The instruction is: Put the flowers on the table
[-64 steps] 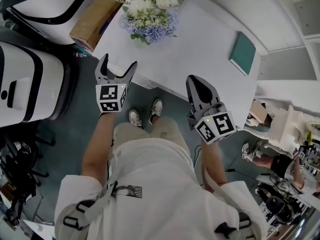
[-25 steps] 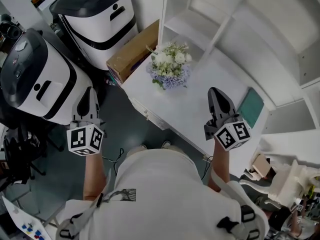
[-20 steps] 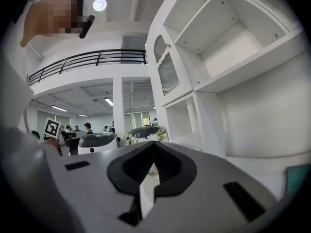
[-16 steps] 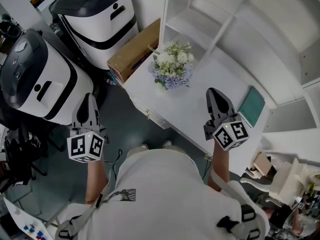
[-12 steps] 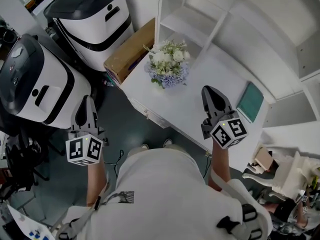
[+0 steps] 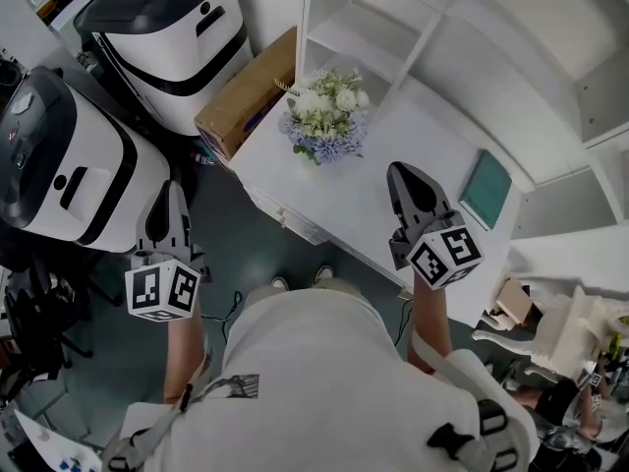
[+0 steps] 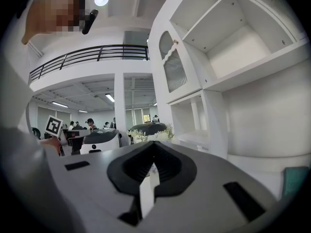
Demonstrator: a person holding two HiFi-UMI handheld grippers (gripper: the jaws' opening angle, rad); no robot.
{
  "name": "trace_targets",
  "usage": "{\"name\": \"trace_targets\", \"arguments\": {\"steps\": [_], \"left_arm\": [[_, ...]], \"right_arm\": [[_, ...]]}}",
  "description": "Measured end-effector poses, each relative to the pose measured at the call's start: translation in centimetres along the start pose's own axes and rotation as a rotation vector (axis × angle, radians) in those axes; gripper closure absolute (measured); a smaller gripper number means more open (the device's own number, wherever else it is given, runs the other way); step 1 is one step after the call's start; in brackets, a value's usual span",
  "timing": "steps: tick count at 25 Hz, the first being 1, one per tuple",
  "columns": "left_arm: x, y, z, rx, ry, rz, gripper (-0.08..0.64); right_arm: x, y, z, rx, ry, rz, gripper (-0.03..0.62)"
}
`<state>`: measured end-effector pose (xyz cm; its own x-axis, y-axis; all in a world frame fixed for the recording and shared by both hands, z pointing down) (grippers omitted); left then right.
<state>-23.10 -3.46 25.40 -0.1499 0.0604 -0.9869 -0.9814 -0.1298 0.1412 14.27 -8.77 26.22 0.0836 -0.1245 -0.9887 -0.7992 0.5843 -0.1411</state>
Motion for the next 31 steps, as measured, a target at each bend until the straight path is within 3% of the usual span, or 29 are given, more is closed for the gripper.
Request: {"name": "trace_targets", "arguments": {"steps": [31], "left_arm": [[-1.5,-0.8,-0.3,-0.043,-0.013,0.034,0.545]], "right_arm": [[-0.4,0.7,1.3,-0.057,-0.022,0.032,0.583]]}}
Point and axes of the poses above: the fingertips, and each gripper's own axes: z backward along the fingers, y to its left, x out of its top, the point moved 4 cm from there along z, backward along the fingers, and after that the axes turned 2 degrees about -y, right-handed, at the moved point
